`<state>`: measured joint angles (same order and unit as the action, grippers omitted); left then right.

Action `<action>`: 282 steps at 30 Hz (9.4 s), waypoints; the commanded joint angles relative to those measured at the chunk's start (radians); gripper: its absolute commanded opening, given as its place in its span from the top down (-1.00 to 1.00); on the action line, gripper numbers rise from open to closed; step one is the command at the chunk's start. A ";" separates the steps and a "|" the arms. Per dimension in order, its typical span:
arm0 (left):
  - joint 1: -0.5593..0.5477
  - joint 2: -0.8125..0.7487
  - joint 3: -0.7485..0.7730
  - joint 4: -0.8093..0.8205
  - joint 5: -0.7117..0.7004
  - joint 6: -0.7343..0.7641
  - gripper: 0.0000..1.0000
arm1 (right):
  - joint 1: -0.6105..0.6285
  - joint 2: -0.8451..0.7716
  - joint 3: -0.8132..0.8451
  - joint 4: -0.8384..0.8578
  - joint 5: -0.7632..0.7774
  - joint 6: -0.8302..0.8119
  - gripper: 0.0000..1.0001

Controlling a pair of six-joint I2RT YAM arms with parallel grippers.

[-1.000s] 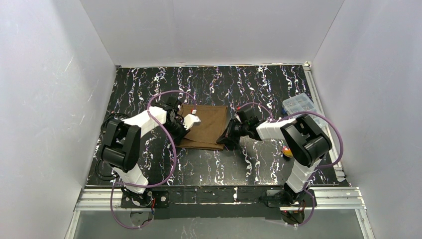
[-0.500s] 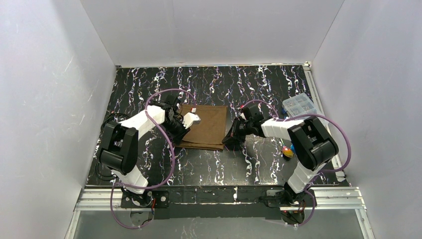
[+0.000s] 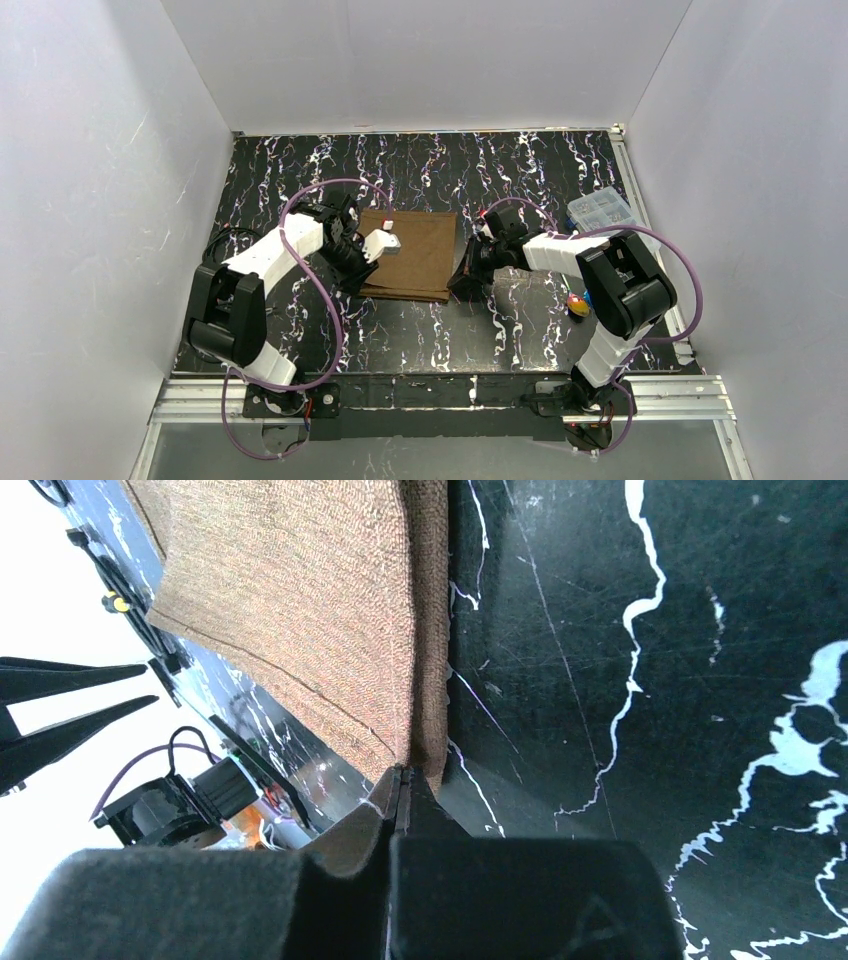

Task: Fold the napkin into a case and place the utensils inside
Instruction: Smooth out the upper triangle-folded napkin at the center of the board.

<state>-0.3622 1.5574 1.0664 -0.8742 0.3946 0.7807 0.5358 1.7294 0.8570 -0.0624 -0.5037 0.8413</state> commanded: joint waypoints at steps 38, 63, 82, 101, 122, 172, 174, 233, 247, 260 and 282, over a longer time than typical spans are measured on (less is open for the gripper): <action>-0.029 0.082 -0.059 0.194 0.008 -0.062 0.89 | -0.035 0.021 0.181 -0.280 -0.029 -0.189 0.04; -0.034 0.015 0.174 0.118 0.126 -0.125 0.40 | -0.059 0.278 0.361 0.171 -0.074 0.063 0.90; -0.034 0.204 0.054 0.234 0.110 -0.216 0.73 | -0.078 0.348 0.247 0.204 -0.033 0.031 0.97; 0.035 0.154 -0.016 0.199 0.152 -0.241 0.75 | -0.092 0.353 0.206 0.226 -0.025 0.039 0.97; 0.058 0.231 -0.030 0.243 0.191 -0.240 0.77 | -0.130 0.439 0.405 0.325 -0.146 0.139 0.92; 0.171 -0.027 0.268 -0.051 0.268 -0.327 0.77 | 0.200 0.277 0.436 0.240 -0.033 0.142 0.91; 0.213 -0.027 0.275 -0.060 0.264 -0.316 0.76 | 0.234 0.315 0.475 0.264 -0.045 0.160 0.92; 0.419 0.024 0.246 -0.036 0.323 -0.320 0.67 | 0.239 0.357 0.546 0.511 -0.143 0.325 0.42; 0.213 0.051 0.166 0.007 0.325 -0.351 0.69 | 0.025 0.403 0.434 0.313 -0.148 0.107 0.54; 0.099 0.178 0.058 0.117 0.195 -0.282 0.76 | 0.010 0.484 0.409 0.354 -0.175 0.097 0.48; 0.057 -0.090 0.186 0.069 -0.052 -0.195 0.64 | -0.010 0.065 0.549 -0.200 0.098 -0.474 -0.24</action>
<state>-0.3046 1.6001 1.1267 -0.7216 0.3889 0.5503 0.5072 1.9568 1.3289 0.0055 -0.5999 0.6857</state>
